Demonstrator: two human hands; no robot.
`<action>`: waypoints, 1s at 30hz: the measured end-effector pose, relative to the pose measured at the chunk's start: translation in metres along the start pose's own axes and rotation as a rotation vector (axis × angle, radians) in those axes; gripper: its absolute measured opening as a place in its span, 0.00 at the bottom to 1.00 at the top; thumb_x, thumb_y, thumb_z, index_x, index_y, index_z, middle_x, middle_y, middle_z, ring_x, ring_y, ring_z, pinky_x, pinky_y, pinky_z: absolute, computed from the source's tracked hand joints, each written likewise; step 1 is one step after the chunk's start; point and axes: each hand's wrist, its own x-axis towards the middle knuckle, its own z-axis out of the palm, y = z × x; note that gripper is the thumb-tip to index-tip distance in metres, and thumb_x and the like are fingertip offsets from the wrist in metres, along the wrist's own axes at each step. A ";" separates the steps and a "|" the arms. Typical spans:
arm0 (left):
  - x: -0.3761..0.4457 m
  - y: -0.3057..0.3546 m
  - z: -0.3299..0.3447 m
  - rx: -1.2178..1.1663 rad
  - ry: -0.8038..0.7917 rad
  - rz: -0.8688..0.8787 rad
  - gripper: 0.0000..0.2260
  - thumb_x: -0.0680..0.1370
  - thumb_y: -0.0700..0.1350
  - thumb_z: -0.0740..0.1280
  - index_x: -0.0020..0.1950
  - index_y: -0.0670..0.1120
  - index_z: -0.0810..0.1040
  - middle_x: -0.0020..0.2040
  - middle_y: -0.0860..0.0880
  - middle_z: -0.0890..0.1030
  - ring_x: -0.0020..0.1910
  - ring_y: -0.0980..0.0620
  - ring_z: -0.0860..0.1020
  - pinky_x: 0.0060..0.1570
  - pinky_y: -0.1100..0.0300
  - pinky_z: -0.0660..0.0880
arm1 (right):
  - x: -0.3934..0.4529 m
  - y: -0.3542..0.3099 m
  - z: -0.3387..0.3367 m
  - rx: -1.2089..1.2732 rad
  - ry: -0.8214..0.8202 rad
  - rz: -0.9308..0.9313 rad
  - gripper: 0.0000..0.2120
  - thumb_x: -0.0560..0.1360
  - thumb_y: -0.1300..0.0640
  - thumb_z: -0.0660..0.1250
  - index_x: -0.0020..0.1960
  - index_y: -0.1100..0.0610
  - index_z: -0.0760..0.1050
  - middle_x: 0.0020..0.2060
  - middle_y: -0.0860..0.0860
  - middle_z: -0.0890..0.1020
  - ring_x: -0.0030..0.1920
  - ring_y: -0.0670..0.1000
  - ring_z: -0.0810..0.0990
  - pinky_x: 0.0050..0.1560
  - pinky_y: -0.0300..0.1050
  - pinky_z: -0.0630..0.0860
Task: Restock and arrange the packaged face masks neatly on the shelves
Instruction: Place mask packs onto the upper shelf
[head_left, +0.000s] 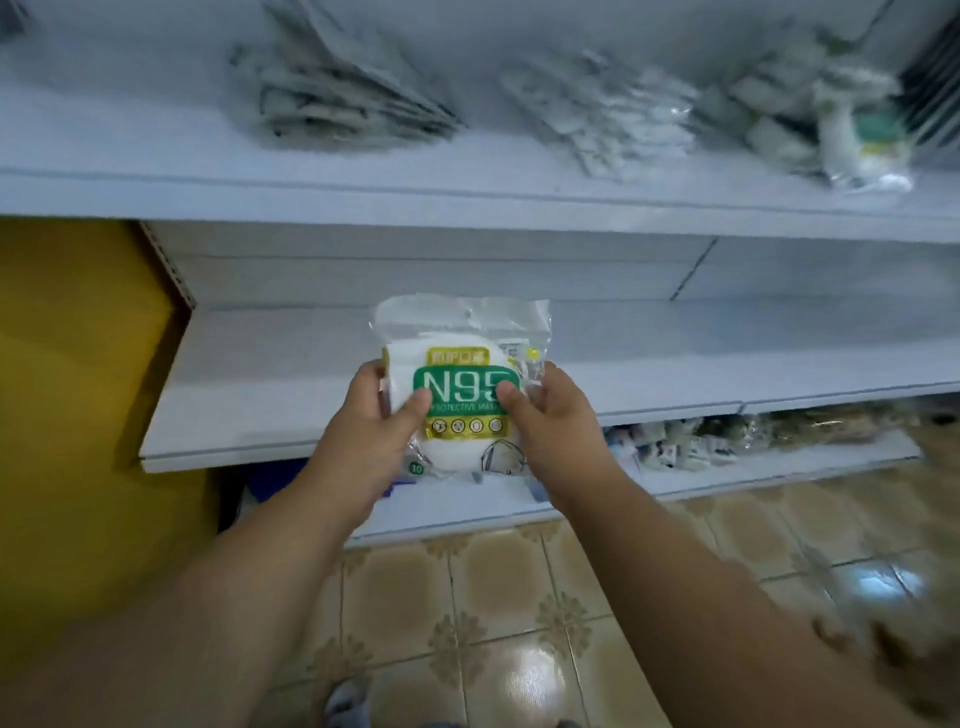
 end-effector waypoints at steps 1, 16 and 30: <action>-0.002 0.014 0.025 0.031 -0.001 0.035 0.12 0.81 0.51 0.67 0.63 0.58 0.71 0.54 0.60 0.82 0.54 0.56 0.82 0.55 0.52 0.79 | -0.004 -0.005 -0.024 -0.013 0.056 -0.043 0.05 0.81 0.56 0.65 0.57 0.50 0.75 0.48 0.53 0.86 0.47 0.54 0.86 0.48 0.62 0.83; 0.008 0.149 0.289 0.077 -0.158 0.388 0.12 0.80 0.45 0.68 0.55 0.62 0.72 0.46 0.68 0.83 0.44 0.69 0.81 0.38 0.71 0.76 | 0.031 -0.117 -0.307 0.273 0.444 -0.203 0.12 0.81 0.57 0.66 0.38 0.55 0.77 0.34 0.50 0.81 0.37 0.50 0.78 0.47 0.53 0.78; 0.125 0.249 0.429 0.026 -0.051 0.363 0.07 0.79 0.51 0.70 0.55 0.55 0.75 0.50 0.56 0.83 0.48 0.53 0.83 0.51 0.49 0.81 | 0.141 -0.156 -0.422 -0.066 0.493 -0.288 0.20 0.76 0.55 0.72 0.63 0.46 0.68 0.52 0.50 0.80 0.43 0.46 0.82 0.37 0.40 0.79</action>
